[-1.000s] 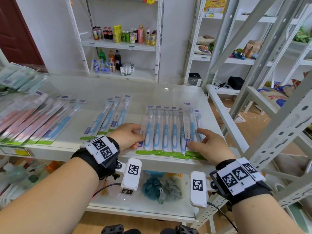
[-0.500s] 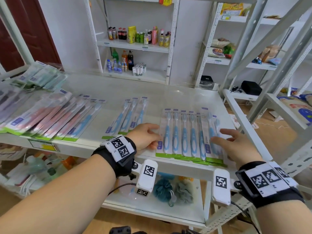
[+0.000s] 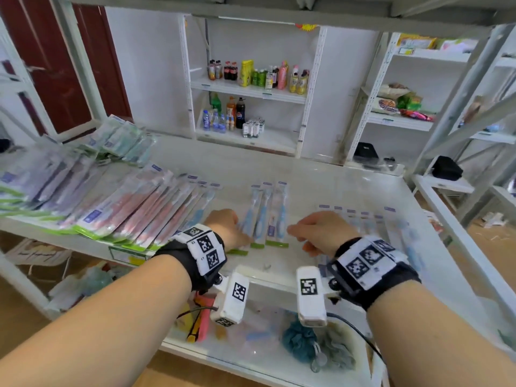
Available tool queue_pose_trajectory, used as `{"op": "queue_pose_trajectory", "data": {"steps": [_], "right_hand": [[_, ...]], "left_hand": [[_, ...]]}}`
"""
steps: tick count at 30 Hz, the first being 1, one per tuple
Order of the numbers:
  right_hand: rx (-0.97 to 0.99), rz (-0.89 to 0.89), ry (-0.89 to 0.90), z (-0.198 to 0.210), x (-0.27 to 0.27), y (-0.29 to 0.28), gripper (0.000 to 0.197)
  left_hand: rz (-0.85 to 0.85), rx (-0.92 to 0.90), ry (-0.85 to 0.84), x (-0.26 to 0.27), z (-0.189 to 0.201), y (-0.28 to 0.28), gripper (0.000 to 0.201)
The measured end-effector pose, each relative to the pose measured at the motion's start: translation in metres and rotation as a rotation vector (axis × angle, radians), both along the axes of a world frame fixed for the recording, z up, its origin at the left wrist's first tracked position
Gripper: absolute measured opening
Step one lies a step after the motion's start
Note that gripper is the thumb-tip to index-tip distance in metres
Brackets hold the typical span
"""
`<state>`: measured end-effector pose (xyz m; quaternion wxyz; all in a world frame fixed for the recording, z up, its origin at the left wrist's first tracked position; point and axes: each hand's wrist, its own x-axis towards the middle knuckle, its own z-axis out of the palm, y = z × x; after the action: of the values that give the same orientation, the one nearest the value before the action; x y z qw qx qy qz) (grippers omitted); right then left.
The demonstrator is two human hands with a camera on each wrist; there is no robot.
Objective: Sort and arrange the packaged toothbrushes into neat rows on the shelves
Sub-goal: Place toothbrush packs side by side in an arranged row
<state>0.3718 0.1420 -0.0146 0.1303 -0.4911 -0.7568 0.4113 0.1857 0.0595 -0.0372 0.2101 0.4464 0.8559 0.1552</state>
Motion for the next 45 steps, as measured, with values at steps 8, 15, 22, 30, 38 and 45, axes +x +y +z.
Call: {"op": "queue_pose_trajectory", "data": {"steps": [8,15,22,30,38,45], "right_hand": [[0.094,0.038,-0.478,-0.016,-0.053,0.018,0.043],[0.131,-0.014,-0.614,-0.015,-0.065,0.023,0.044],[0.09,-0.079,-0.589,-0.01,-0.065,0.025,0.046],[0.066,-0.103,-0.427,-0.001,-0.048,0.02,0.042],[0.051,-0.221,-0.035,0.005,-0.008,0.014,0.017],[0.163,-0.309,0.042,0.008,0.061,0.012,0.017]], "left_hand": [[-0.039,-0.033,0.001,-0.024,-0.002,0.003,0.041],[-0.087,-0.05,0.016,-0.032,0.0,0.009,0.035],[-0.067,-0.062,-0.059,-0.04,-0.003,0.014,0.032],[0.007,0.085,-0.186,-0.047,-0.003,0.014,0.035],[0.026,0.439,-0.375,-0.025,0.005,0.022,0.015],[-0.087,0.46,-0.602,0.029,0.012,0.039,0.018]]}}
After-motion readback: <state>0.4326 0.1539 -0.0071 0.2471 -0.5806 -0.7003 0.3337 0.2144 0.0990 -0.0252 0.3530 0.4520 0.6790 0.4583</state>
